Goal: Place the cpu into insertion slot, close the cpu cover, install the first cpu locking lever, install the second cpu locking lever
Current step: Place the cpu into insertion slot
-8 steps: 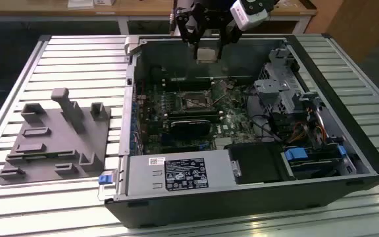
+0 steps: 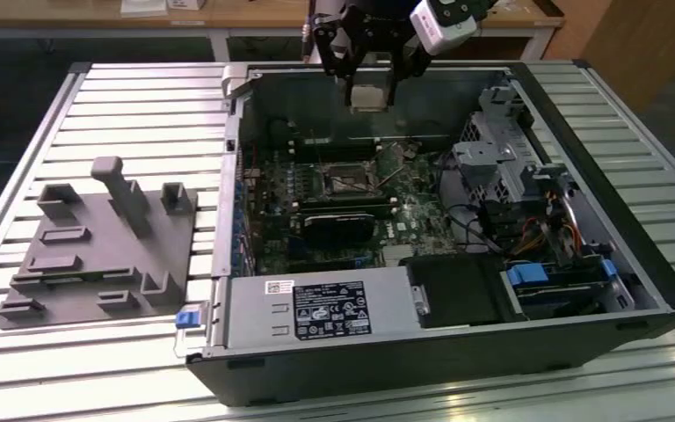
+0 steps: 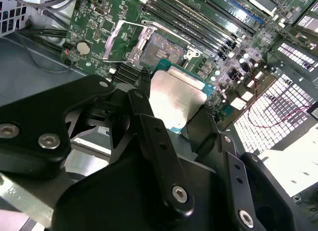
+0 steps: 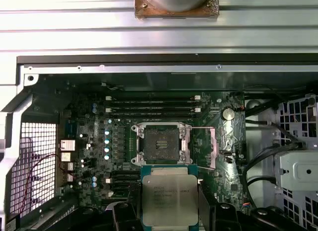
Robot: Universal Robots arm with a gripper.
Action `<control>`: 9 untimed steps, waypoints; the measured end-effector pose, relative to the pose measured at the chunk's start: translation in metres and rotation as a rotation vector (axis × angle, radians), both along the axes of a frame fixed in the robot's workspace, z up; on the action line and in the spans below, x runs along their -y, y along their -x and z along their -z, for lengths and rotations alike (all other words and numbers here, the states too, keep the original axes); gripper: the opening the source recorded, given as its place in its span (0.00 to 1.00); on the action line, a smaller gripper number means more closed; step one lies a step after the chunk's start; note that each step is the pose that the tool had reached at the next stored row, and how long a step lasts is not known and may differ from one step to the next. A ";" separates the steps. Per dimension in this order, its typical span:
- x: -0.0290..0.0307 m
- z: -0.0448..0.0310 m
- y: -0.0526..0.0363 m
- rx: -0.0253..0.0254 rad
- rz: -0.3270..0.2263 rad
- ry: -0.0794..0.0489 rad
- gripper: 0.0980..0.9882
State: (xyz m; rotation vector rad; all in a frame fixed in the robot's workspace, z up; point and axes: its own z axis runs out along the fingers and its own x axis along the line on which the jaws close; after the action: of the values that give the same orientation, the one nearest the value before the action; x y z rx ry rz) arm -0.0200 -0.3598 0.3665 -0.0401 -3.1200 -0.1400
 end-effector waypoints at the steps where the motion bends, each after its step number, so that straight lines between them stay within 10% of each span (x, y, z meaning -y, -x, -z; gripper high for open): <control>1: 0.0000 0.0000 0.0000 0.0000 0.000 0.000 0.50; 9: 0.0000 0.0056 0.0009 0.0004 0.000 0.000 0.50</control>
State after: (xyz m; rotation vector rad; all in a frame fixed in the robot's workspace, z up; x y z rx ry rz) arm -0.0210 -0.3598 0.3609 -0.0401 -3.1204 -0.1399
